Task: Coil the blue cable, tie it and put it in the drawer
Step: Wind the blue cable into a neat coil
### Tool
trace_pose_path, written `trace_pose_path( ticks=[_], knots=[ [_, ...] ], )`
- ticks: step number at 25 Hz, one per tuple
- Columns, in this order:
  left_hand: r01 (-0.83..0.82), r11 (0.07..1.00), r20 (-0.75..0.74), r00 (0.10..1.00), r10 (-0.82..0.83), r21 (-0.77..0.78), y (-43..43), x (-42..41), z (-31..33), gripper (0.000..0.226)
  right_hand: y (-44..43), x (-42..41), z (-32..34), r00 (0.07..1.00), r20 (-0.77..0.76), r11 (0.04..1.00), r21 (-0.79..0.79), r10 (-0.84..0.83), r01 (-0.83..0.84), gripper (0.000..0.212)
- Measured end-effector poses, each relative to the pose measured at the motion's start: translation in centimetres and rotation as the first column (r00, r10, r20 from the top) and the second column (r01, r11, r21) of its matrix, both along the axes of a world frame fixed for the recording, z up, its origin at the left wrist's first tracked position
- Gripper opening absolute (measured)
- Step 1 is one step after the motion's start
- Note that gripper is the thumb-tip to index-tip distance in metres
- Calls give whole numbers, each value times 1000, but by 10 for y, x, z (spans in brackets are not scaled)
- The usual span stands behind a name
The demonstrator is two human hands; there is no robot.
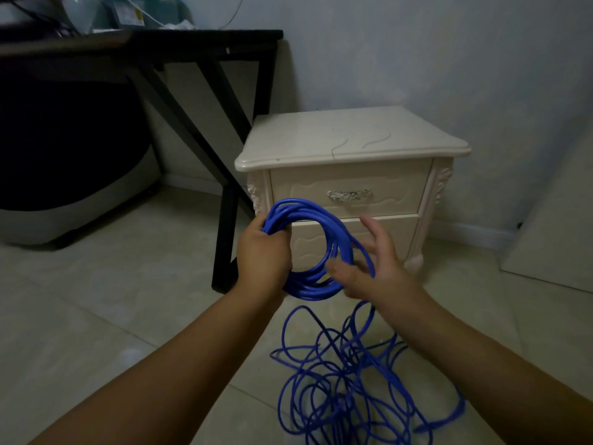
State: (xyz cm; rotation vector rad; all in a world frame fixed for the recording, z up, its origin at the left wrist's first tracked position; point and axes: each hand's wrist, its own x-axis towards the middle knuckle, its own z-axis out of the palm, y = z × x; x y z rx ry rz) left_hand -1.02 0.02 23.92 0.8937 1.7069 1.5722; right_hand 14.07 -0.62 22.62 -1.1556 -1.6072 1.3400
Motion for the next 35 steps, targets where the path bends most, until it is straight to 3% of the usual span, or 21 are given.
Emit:
trace_pose_path(
  ticks=[2,4,6,9,12,14,16,19,21,24,26,28,30,32,35],
  knots=[
    [-24,1000,100,995,25,-17,-2,9,-1,18,-4,-8,-8,998,-15,998,-17,-54,53,98],
    [15,1000,222,975,-8,-28,-7,23,-1,17,-2,-15,-18,975,-106,978,-99,-194,183,60],
    [104,995,319,943,-94,-14,-13,34,-1,17,8,-17,-20,911,-239,920,-292,-337,264,32],
    [293,956,341,896,-284,27,-19,38,-1,16,22,-8,-14,826,-366,880,-378,-428,289,21],
    [341,940,142,932,-333,-31,-18,31,-2,7,27,1,-4,890,-234,909,-249,-392,335,14],
    [339,939,-33,939,-341,-54,-16,20,0,20,27,6,3,949,-56,947,-96,-311,305,17],
    [457,885,-248,850,-465,-91,-13,9,1,34,26,8,7,951,208,973,74,-227,216,22],
    [643,725,-452,586,-672,-245,-14,7,-1,52,23,1,7,785,593,958,286,-180,4,21],
    [624,732,-458,585,-669,-273,-13,11,-4,53,20,-7,10,650,734,943,324,-200,-75,16],
    [594,759,-502,587,-636,-267,-9,11,-7,50,21,-12,13,615,770,950,293,-169,-105,20],
    [605,771,-517,604,-606,-198,-8,10,-8,41,20,-8,12,723,678,954,285,-132,-93,32],
    [567,815,-495,677,-544,-120,-7,10,-8,33,20,-1,11,906,415,985,170,-78,6,38],
    [489,871,-390,794,-465,-44,-5,9,-6,32,22,5,6,987,157,999,-24,-21,25,33],
    [392,918,-146,913,-381,52,-4,8,-1,36,20,4,-5,999,-48,986,-164,0,-8,16],
    [262,954,115,953,-280,147,-6,12,6,36,10,-8,-16,896,-435,947,-316,-87,-62,8]
  ],
)
